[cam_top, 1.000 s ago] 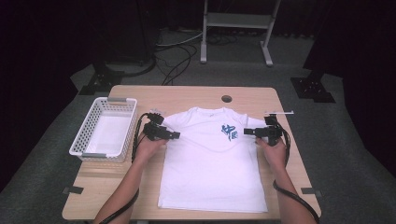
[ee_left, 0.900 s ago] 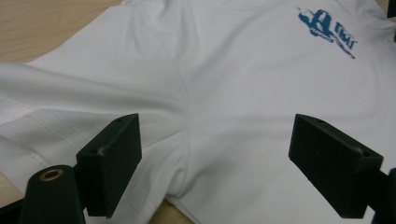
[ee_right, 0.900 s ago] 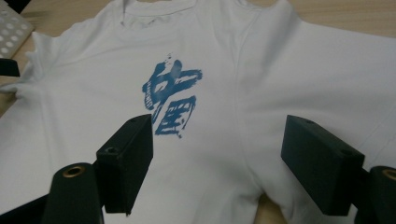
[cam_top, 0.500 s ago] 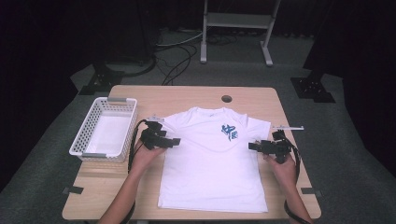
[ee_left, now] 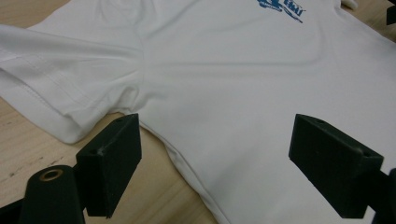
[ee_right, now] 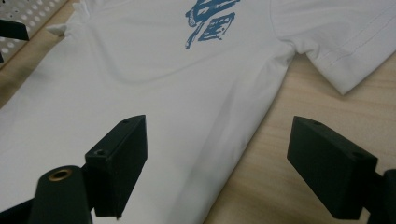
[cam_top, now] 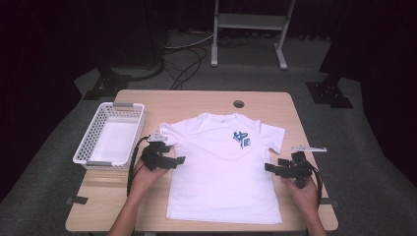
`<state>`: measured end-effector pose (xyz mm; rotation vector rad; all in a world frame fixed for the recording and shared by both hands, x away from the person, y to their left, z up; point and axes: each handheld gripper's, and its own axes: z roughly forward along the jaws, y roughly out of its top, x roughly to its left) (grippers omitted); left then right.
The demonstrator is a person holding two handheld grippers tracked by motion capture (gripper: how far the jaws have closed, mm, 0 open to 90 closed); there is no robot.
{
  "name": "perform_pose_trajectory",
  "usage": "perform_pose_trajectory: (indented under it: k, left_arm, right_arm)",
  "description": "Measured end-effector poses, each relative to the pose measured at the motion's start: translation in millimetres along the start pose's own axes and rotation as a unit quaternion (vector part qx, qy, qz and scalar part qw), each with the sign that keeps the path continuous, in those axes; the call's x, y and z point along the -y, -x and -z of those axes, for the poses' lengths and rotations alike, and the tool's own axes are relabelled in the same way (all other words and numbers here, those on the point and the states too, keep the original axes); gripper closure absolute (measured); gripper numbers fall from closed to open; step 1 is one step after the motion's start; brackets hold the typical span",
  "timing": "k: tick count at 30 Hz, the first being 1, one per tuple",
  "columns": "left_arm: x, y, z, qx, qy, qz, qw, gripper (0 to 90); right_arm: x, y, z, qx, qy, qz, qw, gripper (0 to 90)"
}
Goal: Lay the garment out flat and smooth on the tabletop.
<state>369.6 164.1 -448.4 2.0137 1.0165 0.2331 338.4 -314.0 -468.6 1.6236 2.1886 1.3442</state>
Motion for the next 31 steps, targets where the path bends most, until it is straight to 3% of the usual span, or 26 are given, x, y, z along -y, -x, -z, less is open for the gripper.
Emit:
perform_pose_trajectory:
  k: [8,15,31]
  left_arm:
    - [10.9,11.7,13.3,-0.008,0.004,-0.02,0.9998,16.9]
    - [24.1,17.6,26.5,-0.011,0.01,-0.018,0.9997,16.9]
    - [59.0,31.8,56.0,-0.03,0.018,-0.016,0.9993,16.9]
  right_arm:
    - [15.4,-9.5,21.8,-0.002,0.02,0.009,0.9997,19.5]
    - [30.1,-12.4,31.5,0.006,0.017,0.016,0.9997,19.5]
    - [75.1,-12.7,75.4,0.014,0.046,-0.01,0.9988,18.9]
